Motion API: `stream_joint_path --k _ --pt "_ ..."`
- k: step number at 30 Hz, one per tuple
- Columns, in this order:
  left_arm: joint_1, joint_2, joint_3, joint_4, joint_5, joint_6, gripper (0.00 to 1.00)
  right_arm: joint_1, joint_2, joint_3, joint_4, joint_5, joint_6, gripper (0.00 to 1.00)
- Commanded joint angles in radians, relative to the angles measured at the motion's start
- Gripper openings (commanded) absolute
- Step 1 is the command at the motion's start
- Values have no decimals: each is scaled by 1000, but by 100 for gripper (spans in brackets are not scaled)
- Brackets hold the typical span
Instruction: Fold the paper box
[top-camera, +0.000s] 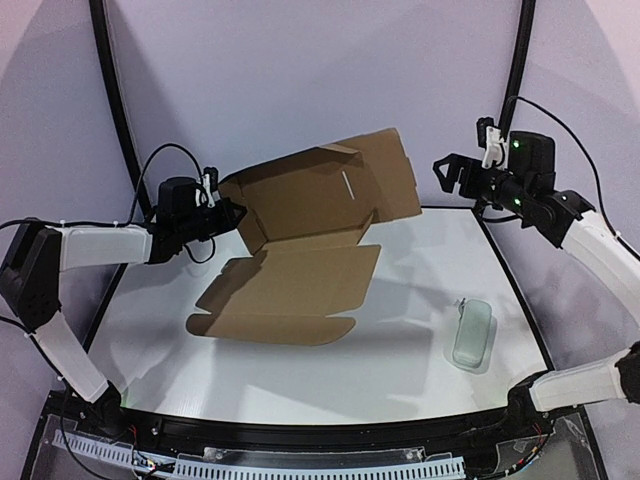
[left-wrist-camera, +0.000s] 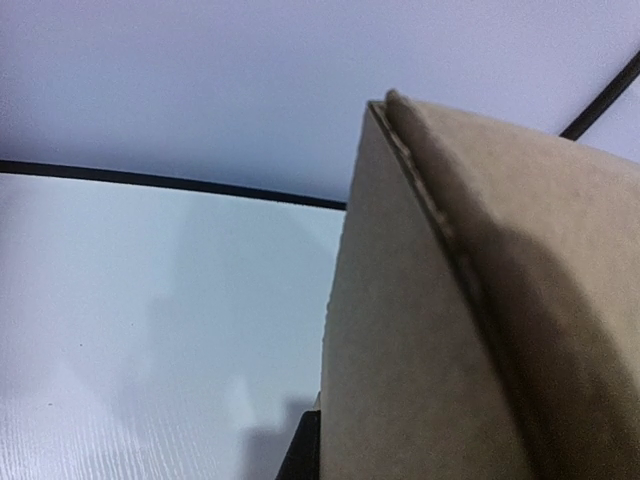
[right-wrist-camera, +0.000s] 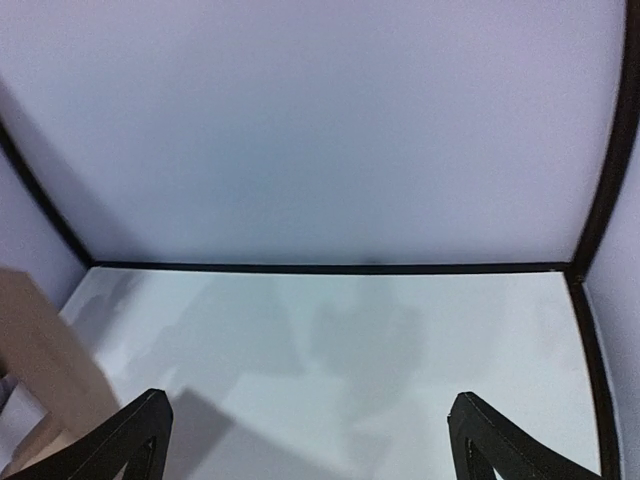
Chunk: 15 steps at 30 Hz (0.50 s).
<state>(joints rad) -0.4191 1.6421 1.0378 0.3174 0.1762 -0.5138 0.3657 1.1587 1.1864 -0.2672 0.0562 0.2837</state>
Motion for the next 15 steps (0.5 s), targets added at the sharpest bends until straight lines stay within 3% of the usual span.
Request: stream_joint_path --k 1,10,15 --pt "-2 -24 51 -66 51 50 1 -14 93 91 -24 48 -34 98" --pt "-2 -14 72 -99 4 42 1 -12 242 169 2 -447 -70 98" --pt "-3 7 115 -172 -60 39 1 21 273 158 78 -607 -71 98"
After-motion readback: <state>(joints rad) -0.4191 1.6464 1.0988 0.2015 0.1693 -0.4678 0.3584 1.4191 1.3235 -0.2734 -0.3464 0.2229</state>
